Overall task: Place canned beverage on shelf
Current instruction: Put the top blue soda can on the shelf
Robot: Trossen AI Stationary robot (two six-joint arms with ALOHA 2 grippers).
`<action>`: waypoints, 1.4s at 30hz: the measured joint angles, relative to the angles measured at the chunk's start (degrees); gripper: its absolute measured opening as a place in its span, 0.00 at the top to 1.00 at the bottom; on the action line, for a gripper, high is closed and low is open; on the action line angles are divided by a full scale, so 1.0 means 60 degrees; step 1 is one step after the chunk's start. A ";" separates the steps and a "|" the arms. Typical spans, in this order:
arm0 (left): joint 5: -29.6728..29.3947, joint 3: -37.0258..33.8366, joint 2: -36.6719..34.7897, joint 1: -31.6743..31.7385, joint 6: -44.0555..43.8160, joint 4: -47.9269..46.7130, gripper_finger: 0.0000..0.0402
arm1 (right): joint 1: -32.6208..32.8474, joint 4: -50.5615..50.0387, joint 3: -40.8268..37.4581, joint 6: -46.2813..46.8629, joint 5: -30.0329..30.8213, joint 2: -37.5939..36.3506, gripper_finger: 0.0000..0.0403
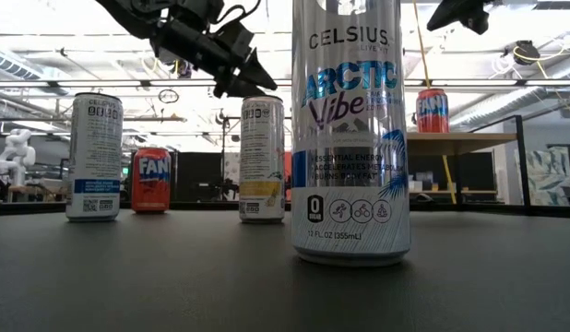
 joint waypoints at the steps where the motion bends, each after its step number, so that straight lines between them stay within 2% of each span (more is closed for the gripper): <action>1: -0.0014 0.0063 0.0058 0.0034 -0.0004 -0.0079 0.31 | 0.0000 0.0000 0.0000 0.0000 0.0000 0.0000 1.00; 21: -0.0291 0.0170 0.0983 0.0144 -0.0266 -0.0672 0.31 | 0.0001 0.0000 0.0000 0.0056 0.0000 0.0183 1.00; 42: -0.0244 0.0170 0.1123 -0.0050 -0.0769 -0.1142 0.31 | 0.0000 -0.0044 0.0000 0.0069 0.0000 0.0601 1.00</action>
